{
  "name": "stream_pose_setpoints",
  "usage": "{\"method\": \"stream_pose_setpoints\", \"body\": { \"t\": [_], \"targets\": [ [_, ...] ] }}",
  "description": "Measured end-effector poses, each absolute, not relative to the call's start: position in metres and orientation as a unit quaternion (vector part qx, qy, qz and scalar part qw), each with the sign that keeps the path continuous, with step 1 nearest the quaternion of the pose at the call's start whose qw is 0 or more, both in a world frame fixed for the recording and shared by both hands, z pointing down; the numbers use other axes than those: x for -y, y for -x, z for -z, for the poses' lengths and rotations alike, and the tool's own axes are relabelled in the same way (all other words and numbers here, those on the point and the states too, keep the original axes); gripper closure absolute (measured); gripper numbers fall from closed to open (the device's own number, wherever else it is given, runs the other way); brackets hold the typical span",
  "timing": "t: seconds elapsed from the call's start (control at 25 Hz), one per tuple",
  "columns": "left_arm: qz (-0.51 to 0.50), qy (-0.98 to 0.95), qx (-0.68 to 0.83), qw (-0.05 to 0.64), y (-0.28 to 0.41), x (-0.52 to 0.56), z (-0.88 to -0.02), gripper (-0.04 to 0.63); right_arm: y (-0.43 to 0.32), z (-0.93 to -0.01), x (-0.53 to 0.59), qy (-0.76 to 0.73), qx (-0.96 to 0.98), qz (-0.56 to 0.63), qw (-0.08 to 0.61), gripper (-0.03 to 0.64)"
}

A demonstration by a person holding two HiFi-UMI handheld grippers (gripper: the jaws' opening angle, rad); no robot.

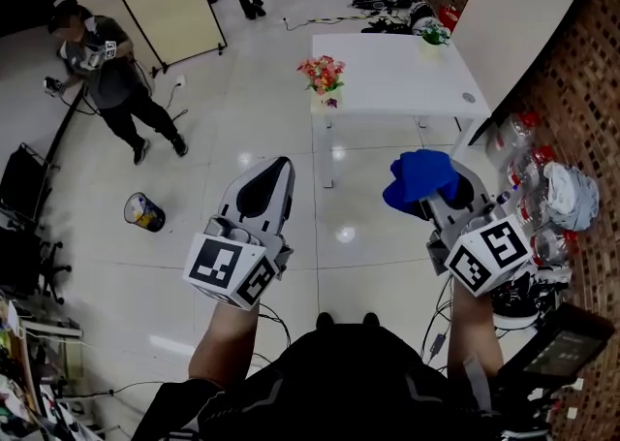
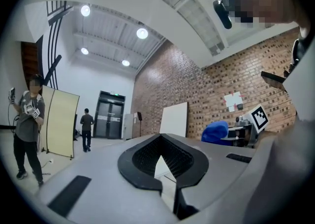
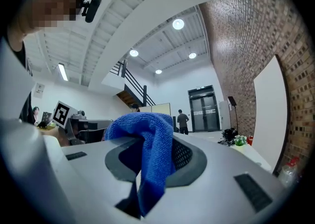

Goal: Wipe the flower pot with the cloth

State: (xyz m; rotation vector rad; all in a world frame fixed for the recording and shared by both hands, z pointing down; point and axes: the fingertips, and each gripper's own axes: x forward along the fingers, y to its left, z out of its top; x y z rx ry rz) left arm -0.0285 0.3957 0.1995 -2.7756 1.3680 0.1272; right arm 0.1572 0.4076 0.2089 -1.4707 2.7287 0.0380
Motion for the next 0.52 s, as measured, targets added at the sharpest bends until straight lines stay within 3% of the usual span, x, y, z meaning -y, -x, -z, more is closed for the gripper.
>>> {"method": "stream_pose_setpoints", "body": {
  "t": [0.52],
  "targets": [
    [-0.042,0.905,-0.422,0.026,0.019,-0.410,-0.198,0.590,-0.165,-0.193,-0.421,0.488,-0.872,-0.020,0.038,0.528]
  ]
}}
